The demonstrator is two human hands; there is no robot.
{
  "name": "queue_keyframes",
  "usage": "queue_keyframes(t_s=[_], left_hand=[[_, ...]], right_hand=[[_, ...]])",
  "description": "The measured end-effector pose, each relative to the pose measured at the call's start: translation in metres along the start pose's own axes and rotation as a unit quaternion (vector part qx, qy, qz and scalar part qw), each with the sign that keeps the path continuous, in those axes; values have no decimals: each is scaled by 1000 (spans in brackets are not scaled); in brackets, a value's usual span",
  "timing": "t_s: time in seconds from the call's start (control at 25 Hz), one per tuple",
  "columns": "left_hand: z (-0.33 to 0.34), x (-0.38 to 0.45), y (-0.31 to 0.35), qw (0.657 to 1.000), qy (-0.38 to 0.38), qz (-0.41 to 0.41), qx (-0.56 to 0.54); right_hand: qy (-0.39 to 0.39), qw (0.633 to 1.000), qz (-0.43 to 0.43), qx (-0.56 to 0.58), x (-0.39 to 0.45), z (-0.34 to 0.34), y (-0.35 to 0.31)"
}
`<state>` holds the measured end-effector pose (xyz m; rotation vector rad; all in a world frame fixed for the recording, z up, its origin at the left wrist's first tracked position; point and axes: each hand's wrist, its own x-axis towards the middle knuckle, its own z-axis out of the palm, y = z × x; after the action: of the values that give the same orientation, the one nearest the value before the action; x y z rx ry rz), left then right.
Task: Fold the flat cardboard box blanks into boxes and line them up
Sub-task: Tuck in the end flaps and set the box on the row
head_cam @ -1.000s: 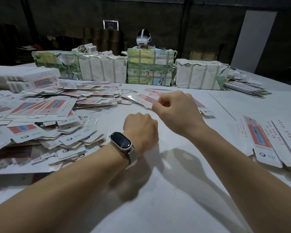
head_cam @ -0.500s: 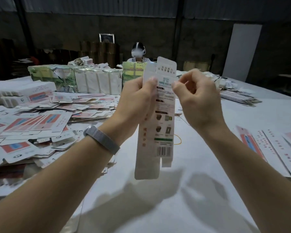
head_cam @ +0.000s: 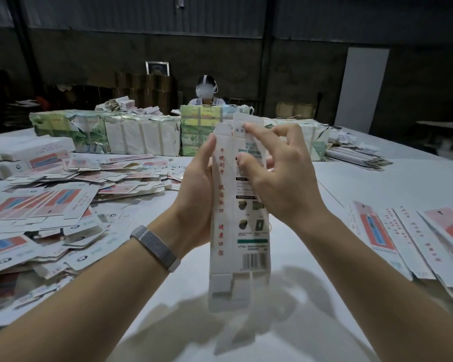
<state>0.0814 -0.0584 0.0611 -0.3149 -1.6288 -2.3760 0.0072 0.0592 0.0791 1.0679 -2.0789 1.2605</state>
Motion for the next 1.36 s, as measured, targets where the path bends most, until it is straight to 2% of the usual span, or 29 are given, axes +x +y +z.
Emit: queue_keyframes(t_s=[0.12,0.24,0.4,0.48,0.6,0.68,0.8,0.88,1.0,1.16,1.36], left_hand=[[-1,4,-2,999,20,0,41],[4,7,-9,996,12,30,82],[-2,11,-11,979,118,107,129],[-7,10,-9,971,137,132,148],[-11,10,-8,966,129,147,167],[-12,10,-7,971,121,132,159],[-10,8,-6,993,27,87,71],[-7,8,-8,996,-11,73,47],[-5,7,-10,995,-7,64,78],[-5,1,-12,975,-19,54,215],[-7,0,-12,971,-53,41,230]], right_hand=[[17,999,-3,39,0,1,-4],[-11,991,30,126,-3,1,-10],[-9,993,26,118,-3,2,-4],[-7,994,13,111,-5,3,-1],[6,998,-22,55,-4,3,3],[1,999,-9,37,-1,2,8],[-17,999,28,21,2,1,10],[-23,999,32,0,1,1,9],[-29,998,49,10,1,2,6],[-49,984,115,126,6,-1,6],[-136,967,137,164,15,-18,17]])
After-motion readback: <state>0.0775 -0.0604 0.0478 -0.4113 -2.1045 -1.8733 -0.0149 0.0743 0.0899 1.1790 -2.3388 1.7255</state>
